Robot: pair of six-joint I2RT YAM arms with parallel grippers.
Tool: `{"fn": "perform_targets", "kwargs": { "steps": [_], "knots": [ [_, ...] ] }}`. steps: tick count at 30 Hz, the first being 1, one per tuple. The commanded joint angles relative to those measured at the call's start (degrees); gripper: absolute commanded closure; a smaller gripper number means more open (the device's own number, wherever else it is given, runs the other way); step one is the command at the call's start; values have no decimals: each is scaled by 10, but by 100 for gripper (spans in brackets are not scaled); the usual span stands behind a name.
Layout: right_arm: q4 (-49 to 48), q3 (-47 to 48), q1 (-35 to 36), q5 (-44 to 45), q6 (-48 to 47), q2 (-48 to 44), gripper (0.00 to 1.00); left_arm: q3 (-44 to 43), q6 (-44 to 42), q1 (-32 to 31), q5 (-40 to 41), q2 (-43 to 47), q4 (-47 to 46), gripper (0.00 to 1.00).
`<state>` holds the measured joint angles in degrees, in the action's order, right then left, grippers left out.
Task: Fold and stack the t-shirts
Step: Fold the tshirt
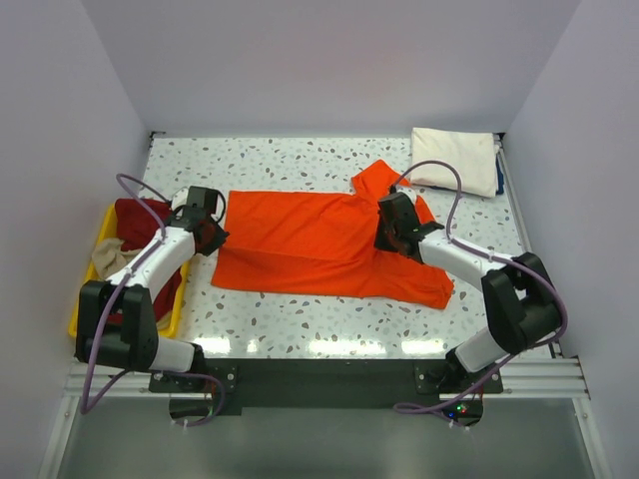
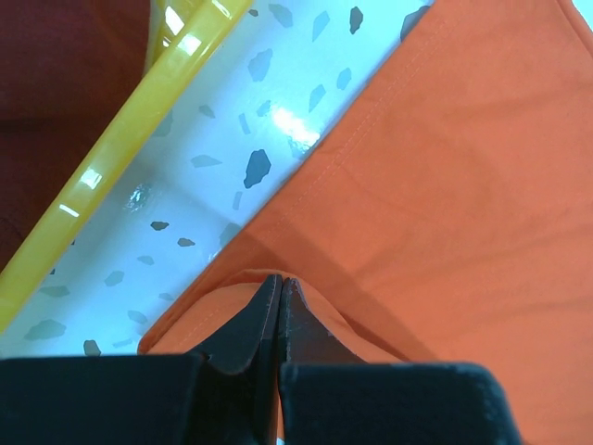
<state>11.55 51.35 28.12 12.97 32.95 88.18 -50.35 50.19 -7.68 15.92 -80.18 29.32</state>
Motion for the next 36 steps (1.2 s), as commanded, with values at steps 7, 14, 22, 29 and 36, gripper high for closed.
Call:
{"fn": "perform_targets", "kwargs": {
  "steps": [7, 14, 22, 29, 36],
  "knots": [
    [-36, 3, 2, 17, 4, 21, 98, -6, 6, -1, 56, -11, 6, 100],
    [-50, 8, 2, 5, -7, 30, 80, -22, 10, 1, 59, -45, 2, 100],
    [12, 21, -3, 1, -17, -31, 29, -32, -4, 5, 49, -46, -6, 58],
    [39, 21, -73, -62, -3, -75, 19, -80, -42, 6, 10, -26, -22, 32],
    [23, 119, -178, -112, -24, -9, 23, -253, -61, -1, -27, -152, -17, 34]
  ]
}}
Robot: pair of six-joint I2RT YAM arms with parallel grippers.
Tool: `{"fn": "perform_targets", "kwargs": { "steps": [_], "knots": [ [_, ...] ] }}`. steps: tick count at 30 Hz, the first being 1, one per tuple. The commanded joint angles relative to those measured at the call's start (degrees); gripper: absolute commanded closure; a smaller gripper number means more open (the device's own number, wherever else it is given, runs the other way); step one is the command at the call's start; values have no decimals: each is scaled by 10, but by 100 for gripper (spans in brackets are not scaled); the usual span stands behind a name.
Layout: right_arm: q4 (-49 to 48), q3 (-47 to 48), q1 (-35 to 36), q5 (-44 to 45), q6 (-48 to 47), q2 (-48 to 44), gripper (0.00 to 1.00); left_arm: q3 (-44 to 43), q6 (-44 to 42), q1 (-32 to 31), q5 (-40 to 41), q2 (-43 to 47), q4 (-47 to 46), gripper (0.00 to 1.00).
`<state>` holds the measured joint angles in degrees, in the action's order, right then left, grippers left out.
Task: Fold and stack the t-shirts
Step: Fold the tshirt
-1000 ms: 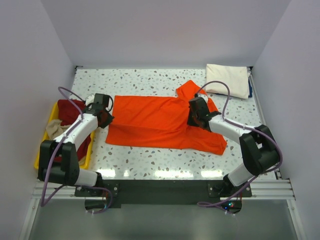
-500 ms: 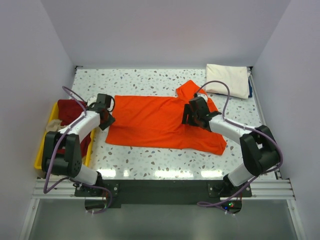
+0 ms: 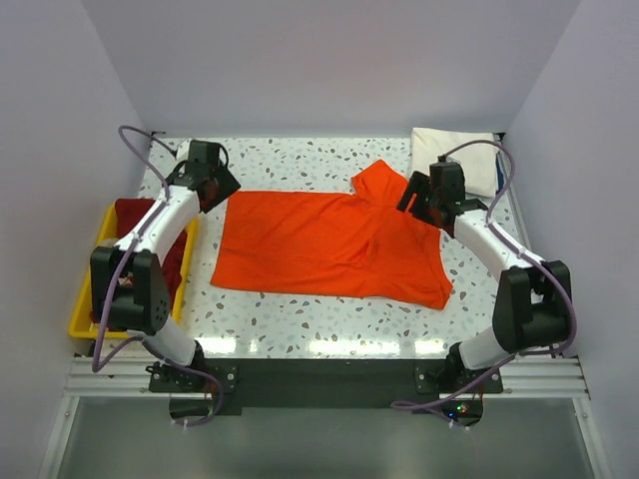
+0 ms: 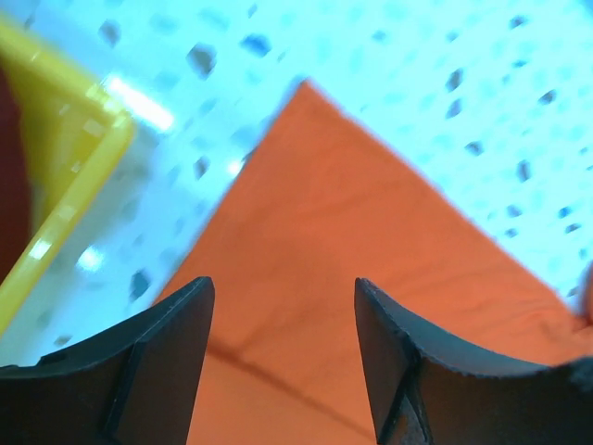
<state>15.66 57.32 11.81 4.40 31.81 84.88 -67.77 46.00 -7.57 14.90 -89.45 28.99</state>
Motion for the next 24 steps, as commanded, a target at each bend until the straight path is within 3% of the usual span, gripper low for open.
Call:
{"fn": "perform_targets", "kwargs": {
  "steps": [1, 5, 13, 24],
  "knots": [
    [-22, 73, -19, -27, -17, 52, 25, -122, -22, -2, -16, -78, -7, 35],
    [-42, 134, -32, -43, -21, 118, 34, -215, -37, -3, 17, -185, 14, 39],
    [-52, 229, -32, -65, -30, 203, 36, -356, -13, -3, 64, -329, 71, 47],
    [-56, 267, -36, -72, -41, 256, 36, -384, 9, -10, 94, -397, 86, 51]
  ]
}}
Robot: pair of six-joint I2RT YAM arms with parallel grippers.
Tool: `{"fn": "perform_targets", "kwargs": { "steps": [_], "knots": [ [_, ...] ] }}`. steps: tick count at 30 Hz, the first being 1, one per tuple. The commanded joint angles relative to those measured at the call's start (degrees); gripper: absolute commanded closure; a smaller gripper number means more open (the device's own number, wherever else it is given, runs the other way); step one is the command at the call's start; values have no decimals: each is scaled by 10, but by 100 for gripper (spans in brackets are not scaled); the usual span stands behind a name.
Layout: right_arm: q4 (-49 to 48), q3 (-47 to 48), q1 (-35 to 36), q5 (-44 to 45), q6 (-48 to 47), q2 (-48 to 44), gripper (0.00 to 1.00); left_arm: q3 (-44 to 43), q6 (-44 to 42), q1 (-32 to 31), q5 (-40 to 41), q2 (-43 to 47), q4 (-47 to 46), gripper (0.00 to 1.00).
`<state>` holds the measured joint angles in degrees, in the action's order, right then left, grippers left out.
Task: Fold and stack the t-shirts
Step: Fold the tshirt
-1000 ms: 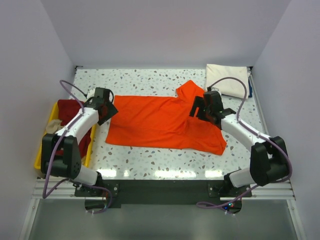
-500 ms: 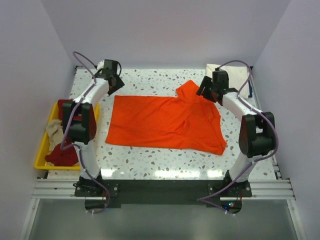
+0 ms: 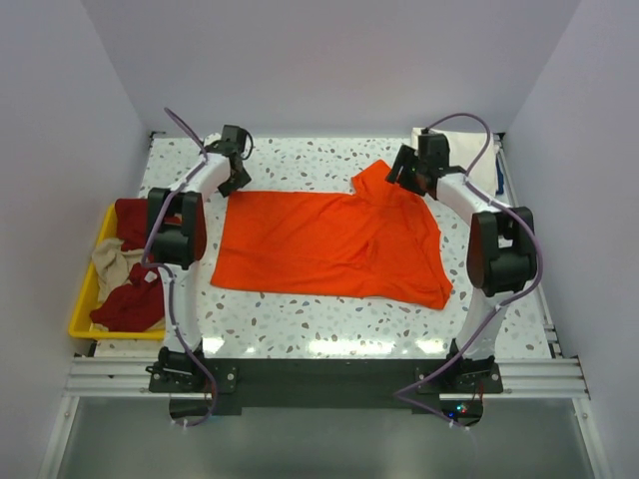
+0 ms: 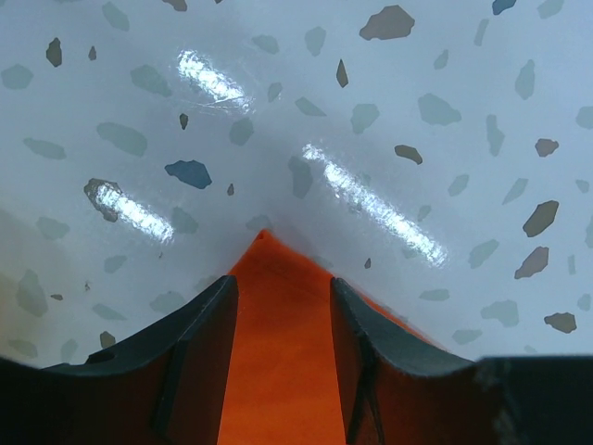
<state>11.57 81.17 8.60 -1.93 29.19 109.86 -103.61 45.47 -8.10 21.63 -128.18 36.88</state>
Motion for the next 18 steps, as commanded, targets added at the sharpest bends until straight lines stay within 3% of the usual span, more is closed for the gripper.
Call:
{"fn": "perform_targets", "kwargs": {
  "steps": [1, 10, 15, 18],
  "knots": [
    [-16, 30, -4, -10, -16, 11, 36, -27, 15, -5, 26, -12, 8, 51],
    [-35, 60, -11, -24, -24, 45, 36, -33, 21, -7, 26, -44, 11, 59],
    [-38, 107, -13, -25, -43, 92, 36, -12, 19, -7, 24, -37, 4, 75],
    [-37, 151, -15, -24, -58, 130, 36, 14, 15, -7, 17, -25, -12, 79]
  ]
}}
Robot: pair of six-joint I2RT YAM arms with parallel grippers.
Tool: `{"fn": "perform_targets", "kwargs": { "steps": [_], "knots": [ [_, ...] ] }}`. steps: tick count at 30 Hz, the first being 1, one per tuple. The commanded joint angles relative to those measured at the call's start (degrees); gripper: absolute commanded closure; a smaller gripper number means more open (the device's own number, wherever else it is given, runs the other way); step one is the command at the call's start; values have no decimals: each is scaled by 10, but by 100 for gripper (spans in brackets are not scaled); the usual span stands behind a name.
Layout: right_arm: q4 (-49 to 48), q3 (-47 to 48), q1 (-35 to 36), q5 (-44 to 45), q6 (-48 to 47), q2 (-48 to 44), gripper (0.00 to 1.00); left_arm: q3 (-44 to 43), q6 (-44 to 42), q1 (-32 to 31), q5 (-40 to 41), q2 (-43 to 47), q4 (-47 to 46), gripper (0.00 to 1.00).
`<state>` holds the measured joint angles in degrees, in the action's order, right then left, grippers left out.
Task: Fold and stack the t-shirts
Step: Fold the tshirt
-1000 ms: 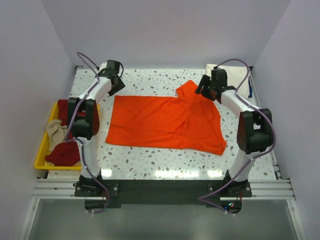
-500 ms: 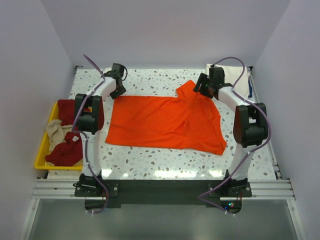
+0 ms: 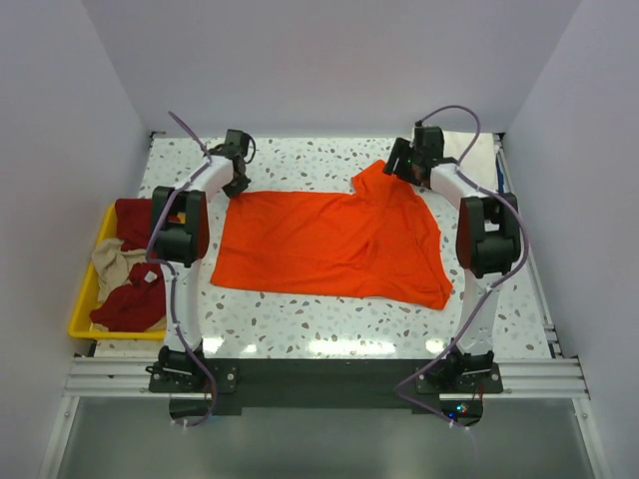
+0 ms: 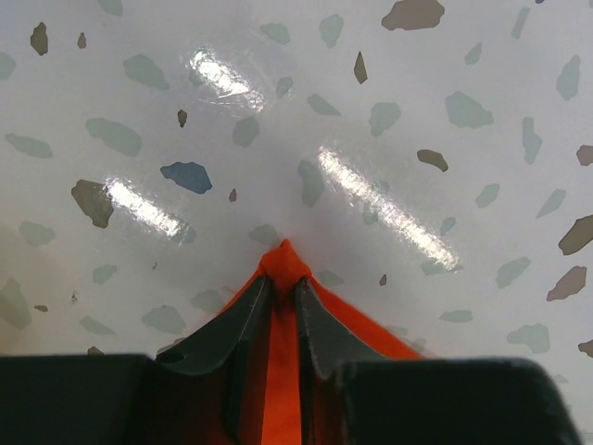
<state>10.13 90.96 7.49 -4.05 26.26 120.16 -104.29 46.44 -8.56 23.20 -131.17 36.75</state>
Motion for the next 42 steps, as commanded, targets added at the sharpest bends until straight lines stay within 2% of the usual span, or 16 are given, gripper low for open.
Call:
{"fn": "perform_targets", "kwargs": {
  "steps": [1, 6, 11, 17, 26, 32, 35, 36, 39, 42],
  "knots": [
    [-20, 65, -3, -1, -31, 38, 36, 31, 5, -2, -2, 7, -18, 80],
    [10, 165, -3, 24, -47, 106, 36, 42, 1, -2, -9, 14, -21, 87],
    [68, 256, -4, 60, -60, 174, 36, 46, -7, -2, -7, 21, -24, 87],
    [106, 349, -2, 49, -79, 246, 39, 50, -12, -2, -13, 28, -28, 88],
    [110, 364, 22, 60, -96, 264, 43, 50, -13, -1, -22, 26, -36, 88],
    [116, 352, 31, 75, -89, 257, 57, 51, -16, -1, -20, 27, -35, 88],
    [104, 332, 31, 84, -86, 245, 67, 51, -17, -1, -20, 29, -36, 88],
    [101, 327, 31, 88, -82, 242, 74, 51, -16, -1, -20, 29, -37, 88],
    [93, 317, 31, 95, -80, 231, 86, 52, -19, -2, -20, 31, -41, 92],
    [75, 307, 30, 95, -76, 215, 94, 50, -20, -1, -21, 36, -43, 94]
  ]
}}
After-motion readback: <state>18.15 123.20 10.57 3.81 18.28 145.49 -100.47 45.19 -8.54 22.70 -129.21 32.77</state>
